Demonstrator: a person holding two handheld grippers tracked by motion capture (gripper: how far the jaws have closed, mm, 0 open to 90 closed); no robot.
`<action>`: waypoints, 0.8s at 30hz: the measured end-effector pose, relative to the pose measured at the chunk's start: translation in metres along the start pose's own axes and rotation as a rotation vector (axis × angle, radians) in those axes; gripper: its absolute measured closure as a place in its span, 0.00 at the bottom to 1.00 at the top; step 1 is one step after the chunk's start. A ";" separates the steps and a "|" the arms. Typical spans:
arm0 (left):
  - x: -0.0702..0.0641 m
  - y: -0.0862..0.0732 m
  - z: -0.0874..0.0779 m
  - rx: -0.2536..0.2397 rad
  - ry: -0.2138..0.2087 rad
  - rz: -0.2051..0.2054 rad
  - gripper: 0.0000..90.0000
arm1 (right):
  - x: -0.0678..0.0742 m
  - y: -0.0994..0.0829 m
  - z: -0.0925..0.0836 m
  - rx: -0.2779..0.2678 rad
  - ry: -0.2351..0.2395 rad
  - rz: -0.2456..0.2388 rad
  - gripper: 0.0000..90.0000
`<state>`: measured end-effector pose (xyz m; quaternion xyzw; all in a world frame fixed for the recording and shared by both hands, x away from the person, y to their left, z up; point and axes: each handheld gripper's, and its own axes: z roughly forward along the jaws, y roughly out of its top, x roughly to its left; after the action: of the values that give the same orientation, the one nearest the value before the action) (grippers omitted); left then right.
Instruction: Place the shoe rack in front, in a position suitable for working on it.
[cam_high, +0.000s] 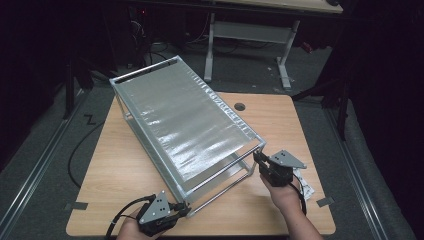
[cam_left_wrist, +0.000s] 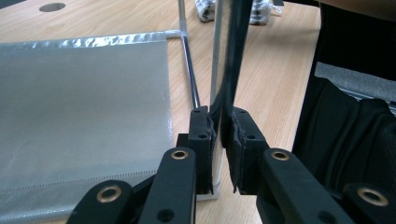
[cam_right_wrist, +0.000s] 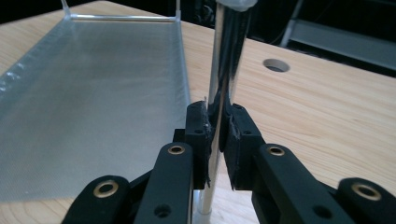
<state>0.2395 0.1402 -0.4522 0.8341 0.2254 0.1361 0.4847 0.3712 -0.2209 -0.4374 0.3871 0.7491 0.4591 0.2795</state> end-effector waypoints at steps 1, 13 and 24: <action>-0.001 0.000 0.000 -0.001 0.003 -0.001 0.90 | 0.000 0.001 0.004 0.001 0.004 -0.001 0.90; 0.001 0.017 0.023 0.036 -0.017 -0.015 0.90 | -0.013 -0.001 0.002 0.002 0.014 0.057 0.67; 0.013 0.050 0.101 -0.002 0.047 -0.063 0.89 | -0.027 -0.016 -0.037 -0.009 -0.069 0.138 0.63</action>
<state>0.3078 0.0504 -0.4586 0.8227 0.2627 0.1405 0.4842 0.3518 -0.2651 -0.4351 0.4521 0.7086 0.4669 0.2749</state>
